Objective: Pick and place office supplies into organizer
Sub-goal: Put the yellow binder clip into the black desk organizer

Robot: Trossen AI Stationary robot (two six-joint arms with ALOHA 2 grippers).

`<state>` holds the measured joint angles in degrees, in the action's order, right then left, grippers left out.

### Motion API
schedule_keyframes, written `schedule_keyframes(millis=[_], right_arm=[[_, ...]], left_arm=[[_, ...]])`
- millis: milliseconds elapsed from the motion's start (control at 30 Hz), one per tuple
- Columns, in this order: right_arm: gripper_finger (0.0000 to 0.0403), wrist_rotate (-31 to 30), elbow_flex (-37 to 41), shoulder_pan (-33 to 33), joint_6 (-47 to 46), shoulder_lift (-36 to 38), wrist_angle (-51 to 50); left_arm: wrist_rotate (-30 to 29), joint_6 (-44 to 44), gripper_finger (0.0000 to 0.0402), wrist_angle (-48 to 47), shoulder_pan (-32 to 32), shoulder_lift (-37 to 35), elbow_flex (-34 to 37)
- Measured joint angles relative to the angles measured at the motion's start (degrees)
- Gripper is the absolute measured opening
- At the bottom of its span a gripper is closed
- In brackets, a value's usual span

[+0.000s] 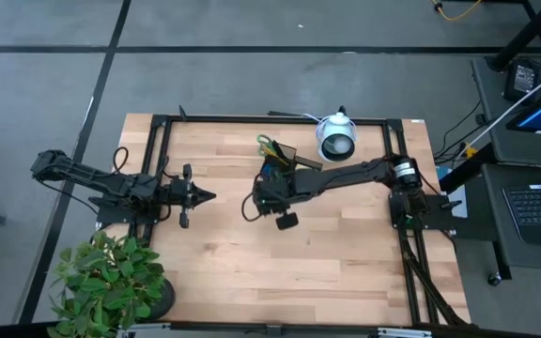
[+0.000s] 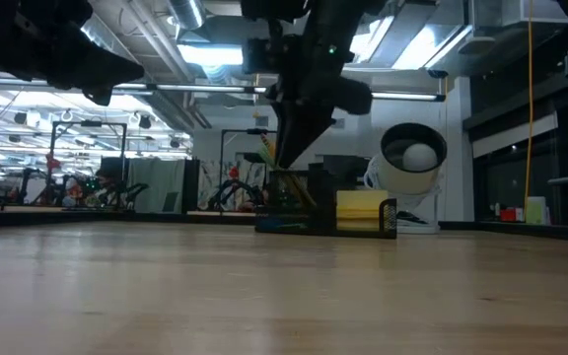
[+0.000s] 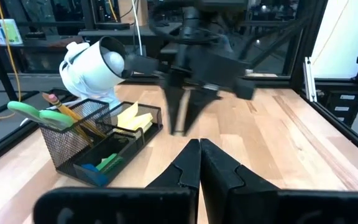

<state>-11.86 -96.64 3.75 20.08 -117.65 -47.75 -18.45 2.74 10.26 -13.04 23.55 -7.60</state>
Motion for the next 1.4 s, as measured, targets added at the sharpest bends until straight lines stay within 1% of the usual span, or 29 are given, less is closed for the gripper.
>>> schedule_keyframes(millis=[200, 467, 633, 700, 767, 1133, 1267, 1400], right_arm=[[0.0072, -2.7, 0.3, -4.3, 3.0, 0.2, 0.2], [0.0072, -2.7, 1.3, -10.4, 3.0, 0.2, 0.3], [0.0071, -2.6, 1.3, -12.7, 3.0, 0.2, 1.5], [0.0071, -0.7, 1.3, -13.4, 2.8, 0.2, 2.2], [0.0071, 2.0, 1.3, -13.8, 2.5, 0.0, 3.7], [0.0071, 1.7, 1.8, -13.9, -0.1, -0.8, 6.0], [0.0071, -3.2, 5.0, -13.9, -0.5, -0.9, 9.0], [0.0071, -3.5, 6.7, -13.7, -1.8, -0.9, 10.0]], left_arm=[[0.0, 0.0, 0.0003, 0.2, 0.0, 0.0, 0.0], [0.0, -0.4, 0.0003, 0.2, 0.0, 0.0, 0.0], [0.0, -0.5, 0.0001, 0.2, 0.0, 0.0, 0.0], [0.0, -0.6, 0.0003, 0.2, 0.0, 0.0, 0.0], [0.0, -1.0, 0.0003, 0.2, 0.0, 0.0, 0.0], [0.0, -0.9, 0.0001, 0.2, 0.0, 0.0, 0.0], [0.0, -0.6, 0.0002, 0.2, 0.0, 0.0, 0.0], [0.0, -0.5, 0.0002, 0.2, 0.0, 0.0, 0.0]])
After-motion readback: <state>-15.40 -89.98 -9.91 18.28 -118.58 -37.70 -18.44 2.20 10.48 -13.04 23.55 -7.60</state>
